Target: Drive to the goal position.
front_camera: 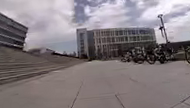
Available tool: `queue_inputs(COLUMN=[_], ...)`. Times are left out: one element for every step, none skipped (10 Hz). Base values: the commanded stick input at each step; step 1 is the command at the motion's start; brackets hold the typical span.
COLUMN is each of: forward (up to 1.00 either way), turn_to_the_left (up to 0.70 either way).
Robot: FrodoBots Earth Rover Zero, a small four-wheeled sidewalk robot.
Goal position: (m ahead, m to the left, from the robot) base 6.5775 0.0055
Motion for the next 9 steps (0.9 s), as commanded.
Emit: queue_inputs(forward=[1.0, 1.0, 1.0, 1.0, 1.0, 1.0, 1.0, 1.0, 1.0], turn_to_the_left=[0.0, 0.0, 0.0, 0.0, 0.0, 0.0, 0.0, 0.0, 0.0])
